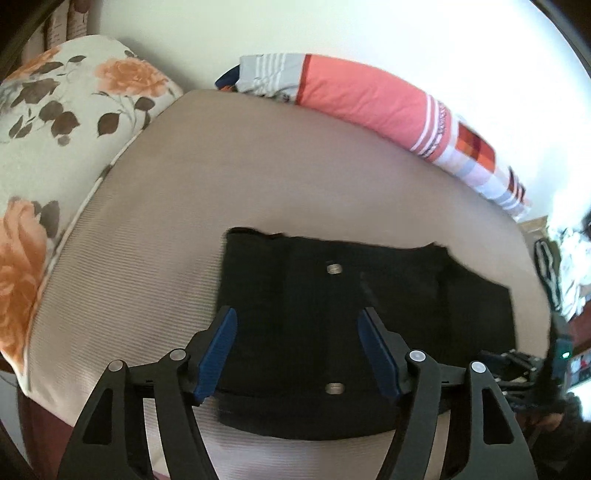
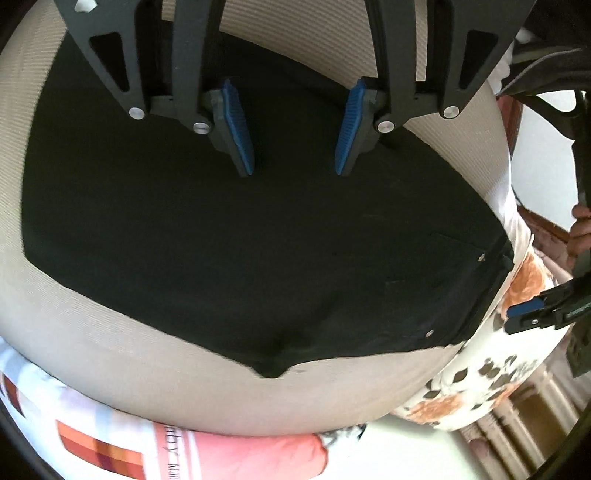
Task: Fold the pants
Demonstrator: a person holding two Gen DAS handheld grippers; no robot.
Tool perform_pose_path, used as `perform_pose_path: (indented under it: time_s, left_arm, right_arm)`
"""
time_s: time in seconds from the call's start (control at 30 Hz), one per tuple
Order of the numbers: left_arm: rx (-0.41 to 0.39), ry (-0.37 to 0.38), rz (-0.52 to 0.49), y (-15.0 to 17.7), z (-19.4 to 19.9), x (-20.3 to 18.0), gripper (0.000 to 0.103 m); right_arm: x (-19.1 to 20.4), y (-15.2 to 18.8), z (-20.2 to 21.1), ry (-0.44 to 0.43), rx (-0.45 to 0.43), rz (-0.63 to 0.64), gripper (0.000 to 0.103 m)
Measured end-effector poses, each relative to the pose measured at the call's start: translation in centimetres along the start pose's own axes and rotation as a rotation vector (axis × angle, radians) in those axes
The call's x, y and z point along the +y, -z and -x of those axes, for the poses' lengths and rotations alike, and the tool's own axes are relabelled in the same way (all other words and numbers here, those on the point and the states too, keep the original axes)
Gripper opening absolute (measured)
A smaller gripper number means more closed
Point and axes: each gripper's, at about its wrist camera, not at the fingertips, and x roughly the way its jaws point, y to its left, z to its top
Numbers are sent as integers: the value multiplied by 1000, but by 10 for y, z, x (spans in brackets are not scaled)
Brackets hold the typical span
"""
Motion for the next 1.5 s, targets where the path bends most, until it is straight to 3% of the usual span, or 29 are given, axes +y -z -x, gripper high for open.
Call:
perform_pose_path:
  time_s: [0.1, 0.23, 0.43, 0.6, 1.0, 1.2, 1.4, 1.5]
  left_arm:
    - [15, 11, 19, -2, -10, 20, 69]
    - [46, 82, 87, -4, -24, 50, 69]
    - [164, 258, 198, -5, -56, 90, 69]
    - [268, 464, 248, -7, -77, 105, 69]
    - [372, 707, 300, -23, -105, 124, 69]
    - [374, 755, 216, -23, -111, 97, 69]
    - [331, 697, 182, -21, -112, 88, 68]
    - [289, 615, 208, -15, -109, 86, 48]
  right_arm:
    - [13, -5, -5, -31, 23, 14, 44]
    - [21, -17, -8, -80, 37, -8, 47]
    - [14, -39, 4, -145, -16, -155, 56]
    - [12, -61, 19, -85, -62, -212, 56]
    - [29, -80, 25, -43, -81, -204, 56]
    - [34, -83, 18, -64, -80, -210, 56]
    - [35, -80, 15, -93, -87, -224, 57]
    - [33, -77, 20, -103, -103, -229, 57]
